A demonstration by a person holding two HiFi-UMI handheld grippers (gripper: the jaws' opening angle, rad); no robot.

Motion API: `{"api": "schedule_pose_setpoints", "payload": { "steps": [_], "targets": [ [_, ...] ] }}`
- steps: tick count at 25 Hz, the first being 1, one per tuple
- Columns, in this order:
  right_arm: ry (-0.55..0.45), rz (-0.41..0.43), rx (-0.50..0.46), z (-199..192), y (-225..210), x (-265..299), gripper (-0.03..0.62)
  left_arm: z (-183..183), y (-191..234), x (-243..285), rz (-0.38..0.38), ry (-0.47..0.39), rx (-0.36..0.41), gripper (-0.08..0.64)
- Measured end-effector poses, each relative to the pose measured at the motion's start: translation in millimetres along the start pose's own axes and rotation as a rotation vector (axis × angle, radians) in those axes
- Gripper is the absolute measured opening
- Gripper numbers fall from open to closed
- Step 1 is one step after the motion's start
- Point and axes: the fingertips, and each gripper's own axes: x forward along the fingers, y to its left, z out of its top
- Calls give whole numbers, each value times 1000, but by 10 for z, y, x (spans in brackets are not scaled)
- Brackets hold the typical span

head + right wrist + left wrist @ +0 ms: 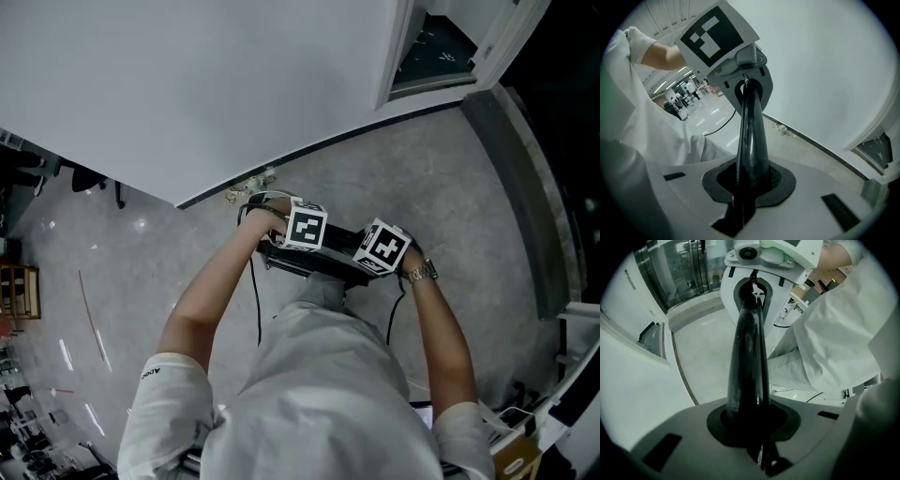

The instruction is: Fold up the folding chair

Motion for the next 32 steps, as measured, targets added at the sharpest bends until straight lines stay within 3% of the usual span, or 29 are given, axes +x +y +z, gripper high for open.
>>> {"api": "schedule_pose_setpoints", "payload": {
  "steps": [7,13,19,26,30,32],
  "targets": [
    [39,4,-25,53,-229,-64,69,89,261,-23,27,-93,30,66],
    [74,-23,-46,-15,-610,-168,66,198,587,-13,21,-114,-41,66],
    [108,17,-89,4,-934,-200,64,249,856,-47,21,-143,-63,66],
    [107,152,-52,108,-1248,-193,85,190,1196,-85,16,-145,-8,66],
    [140,122,-37,249,-1606,-163,80,67,1515,-114,-14,-134,-4,66],
    [159,114,-25,280,-1770,-153,71,37,1658,-109,-26,-97,35,66]
  ]
}}
